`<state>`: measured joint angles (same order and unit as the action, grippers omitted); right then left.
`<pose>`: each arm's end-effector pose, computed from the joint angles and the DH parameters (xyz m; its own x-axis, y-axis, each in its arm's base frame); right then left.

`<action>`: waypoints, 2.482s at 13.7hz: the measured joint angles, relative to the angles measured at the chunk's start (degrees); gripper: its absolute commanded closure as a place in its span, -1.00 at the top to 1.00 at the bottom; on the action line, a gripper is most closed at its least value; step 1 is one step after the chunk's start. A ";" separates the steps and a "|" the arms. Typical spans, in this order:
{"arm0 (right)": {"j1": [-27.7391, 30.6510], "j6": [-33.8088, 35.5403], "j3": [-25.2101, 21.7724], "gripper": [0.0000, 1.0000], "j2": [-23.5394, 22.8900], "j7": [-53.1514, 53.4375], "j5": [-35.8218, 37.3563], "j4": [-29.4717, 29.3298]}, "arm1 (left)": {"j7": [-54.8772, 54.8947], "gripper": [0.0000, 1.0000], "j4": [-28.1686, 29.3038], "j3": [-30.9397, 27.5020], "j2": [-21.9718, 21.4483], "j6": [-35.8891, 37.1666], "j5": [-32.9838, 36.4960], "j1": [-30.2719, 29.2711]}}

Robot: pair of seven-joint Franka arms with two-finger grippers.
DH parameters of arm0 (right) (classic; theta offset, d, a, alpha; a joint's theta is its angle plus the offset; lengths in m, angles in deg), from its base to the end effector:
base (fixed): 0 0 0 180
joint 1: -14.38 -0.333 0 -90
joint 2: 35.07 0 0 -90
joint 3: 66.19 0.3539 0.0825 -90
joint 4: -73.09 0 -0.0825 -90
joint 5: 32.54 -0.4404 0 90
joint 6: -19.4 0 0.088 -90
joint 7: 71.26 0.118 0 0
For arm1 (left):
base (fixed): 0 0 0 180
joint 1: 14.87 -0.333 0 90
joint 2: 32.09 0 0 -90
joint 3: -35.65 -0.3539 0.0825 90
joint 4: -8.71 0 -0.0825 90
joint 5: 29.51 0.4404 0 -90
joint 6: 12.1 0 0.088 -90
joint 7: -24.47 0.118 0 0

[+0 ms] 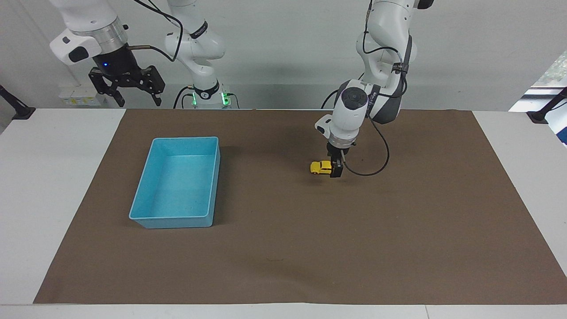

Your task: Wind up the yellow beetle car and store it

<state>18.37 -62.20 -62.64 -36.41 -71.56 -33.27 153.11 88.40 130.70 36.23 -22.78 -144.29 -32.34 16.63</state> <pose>0.6022 -0.0035 0.7150 1.0000 -0.0006 0.0043 -0.0005 -0.9999 -0.0140 0.5194 -0.3271 0.3236 -0.0717 -0.9966 0.0413 -0.9974 0.0719 0.0037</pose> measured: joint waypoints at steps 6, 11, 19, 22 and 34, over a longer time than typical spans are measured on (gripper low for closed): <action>0.00 0.00 0.00 1.00 0.00 0.00 0.00 0.00 | -4.37 -0.41 3.01 -0.02 0.24 -1.96 -0.04 2.90; 0.00 0.00 0.00 1.00 0.00 0.00 0.00 0.00 | -5.72 -1.00 2.89 -0.68 0.20 -2.69 -0.06 2.89; 0.00 0.00 0.00 1.00 0.00 0.00 0.00 0.00 | -1.43 -1.00 3.88 -0.80 -0.44 -3.01 -0.47 0.95; 0.00 0.00 0.00 1.00 0.00 0.00 0.00 0.00 | 3.00 -1.00 4.84 -0.86 -1.20 -3.02 -0.60 -1.77; 0.00 0.00 0.00 1.00 0.00 0.00 0.00 0.00 | 15.45 -1.00 6.69 -1.09 -2.68 -2.78 -0.67 -11.92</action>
<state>18.38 -62.20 -62.64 -36.41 -71.56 -33.27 153.11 103.85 137.39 35.14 -25.45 -147.07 -33.02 4.71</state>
